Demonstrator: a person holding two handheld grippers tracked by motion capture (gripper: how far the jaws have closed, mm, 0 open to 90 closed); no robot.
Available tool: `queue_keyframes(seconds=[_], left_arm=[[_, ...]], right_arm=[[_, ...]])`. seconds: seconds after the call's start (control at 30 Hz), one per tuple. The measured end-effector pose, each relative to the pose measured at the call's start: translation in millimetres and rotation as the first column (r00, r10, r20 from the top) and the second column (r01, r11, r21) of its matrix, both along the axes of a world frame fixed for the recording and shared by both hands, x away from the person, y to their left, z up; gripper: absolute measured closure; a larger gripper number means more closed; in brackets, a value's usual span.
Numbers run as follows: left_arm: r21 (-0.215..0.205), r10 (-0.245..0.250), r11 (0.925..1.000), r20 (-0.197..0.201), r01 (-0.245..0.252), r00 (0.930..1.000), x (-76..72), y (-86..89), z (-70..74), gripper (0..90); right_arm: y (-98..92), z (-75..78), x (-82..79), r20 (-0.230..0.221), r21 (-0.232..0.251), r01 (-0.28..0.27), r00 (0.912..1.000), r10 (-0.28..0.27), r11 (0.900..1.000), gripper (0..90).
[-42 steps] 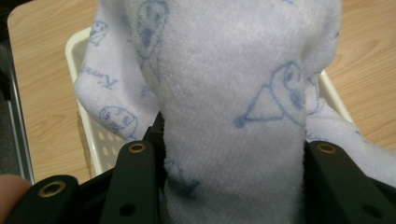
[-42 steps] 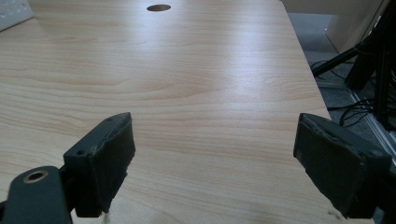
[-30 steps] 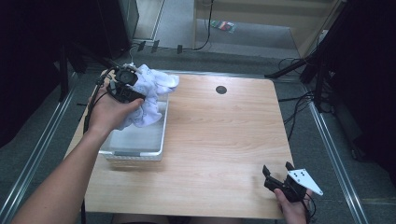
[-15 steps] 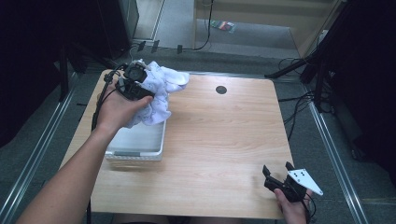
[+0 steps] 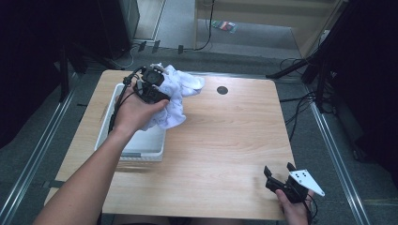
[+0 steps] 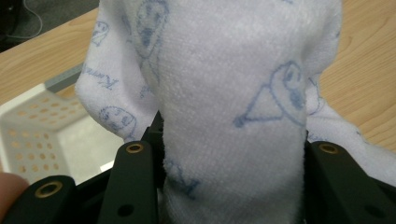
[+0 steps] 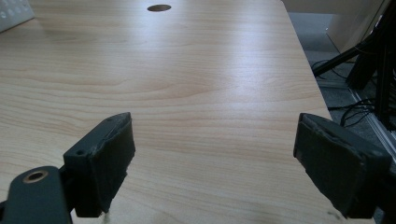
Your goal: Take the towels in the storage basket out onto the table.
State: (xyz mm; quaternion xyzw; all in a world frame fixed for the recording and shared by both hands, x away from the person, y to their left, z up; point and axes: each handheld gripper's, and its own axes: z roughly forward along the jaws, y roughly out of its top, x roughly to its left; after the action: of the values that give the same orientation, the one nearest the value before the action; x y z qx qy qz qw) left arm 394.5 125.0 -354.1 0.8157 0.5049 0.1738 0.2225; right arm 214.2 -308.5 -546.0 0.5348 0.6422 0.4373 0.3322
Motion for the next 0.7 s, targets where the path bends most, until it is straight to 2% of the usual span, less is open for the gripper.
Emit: queue_keyframes(seconds=[0.17,0.7], left_arm=[[-0.014,-0.012,0.9998,-0.003,0.012,0.9999,1.9,-15.3,-2.3,54.7],[-0.022,-0.055,0.9983,-0.012,0.055,0.9984,7.2,-49.2,-8.6,54.5]], right_arm=[[0.2,0.1,0.2,-0.003,-0.001,0.001,1.0,-0.001,1.0,12.8],[0.0,0.0,0.0,0.001,0.004,0.001,1.0,-0.001,1.0,12.8]])
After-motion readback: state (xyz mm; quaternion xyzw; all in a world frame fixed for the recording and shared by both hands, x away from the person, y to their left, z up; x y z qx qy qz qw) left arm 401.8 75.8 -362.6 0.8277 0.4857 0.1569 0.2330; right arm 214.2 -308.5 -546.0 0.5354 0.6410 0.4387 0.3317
